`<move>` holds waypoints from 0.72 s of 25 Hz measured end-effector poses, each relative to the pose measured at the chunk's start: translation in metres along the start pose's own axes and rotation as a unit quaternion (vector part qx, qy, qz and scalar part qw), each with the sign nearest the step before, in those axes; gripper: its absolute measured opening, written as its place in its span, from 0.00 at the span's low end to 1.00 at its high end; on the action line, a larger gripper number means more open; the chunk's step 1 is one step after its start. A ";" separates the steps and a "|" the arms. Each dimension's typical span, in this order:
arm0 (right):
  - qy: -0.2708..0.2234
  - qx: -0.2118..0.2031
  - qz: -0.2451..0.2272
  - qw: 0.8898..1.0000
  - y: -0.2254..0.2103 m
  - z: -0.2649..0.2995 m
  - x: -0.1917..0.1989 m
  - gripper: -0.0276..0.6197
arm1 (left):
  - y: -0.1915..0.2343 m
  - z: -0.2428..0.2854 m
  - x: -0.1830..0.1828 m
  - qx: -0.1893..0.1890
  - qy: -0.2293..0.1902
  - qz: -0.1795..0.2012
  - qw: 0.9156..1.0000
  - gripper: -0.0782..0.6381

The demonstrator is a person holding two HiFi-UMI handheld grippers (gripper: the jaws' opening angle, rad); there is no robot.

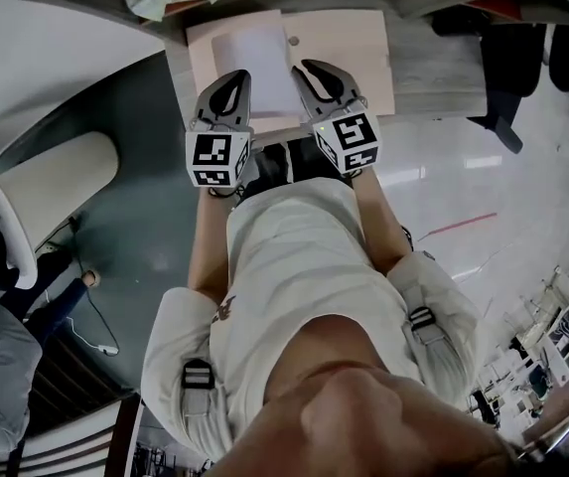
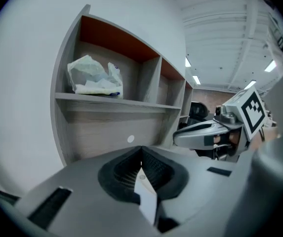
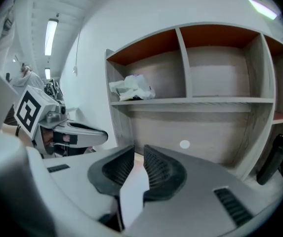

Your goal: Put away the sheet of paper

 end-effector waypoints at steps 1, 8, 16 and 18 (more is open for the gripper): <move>-0.008 0.001 -0.005 1.000 0.001 -0.003 -0.006 0.15 | -0.001 -0.003 -0.006 0.002 -0.005 0.003 1.000 0.14; -0.055 0.004 -0.027 0.998 0.005 -0.024 -0.036 0.10 | -0.006 -0.022 -0.039 0.007 -0.042 0.025 0.999 0.14; -0.085 0.006 -0.037 0.996 0.011 -0.040 -0.059 0.07 | -0.007 -0.037 -0.062 0.008 -0.069 0.039 0.997 0.14; -0.087 0.006 -0.040 0.995 0.012 -0.041 -0.061 0.07 | -0.006 -0.039 -0.064 0.007 -0.072 0.040 0.997 0.14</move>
Point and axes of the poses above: the fingertips, and each gripper's own axes: z forward along the fingers, y to its left, x out of its underside, the point moved 5 cm from there along -z, backward along the fingers, and after that the axes turned 2 degrees about -z, right-handed, at the moved point
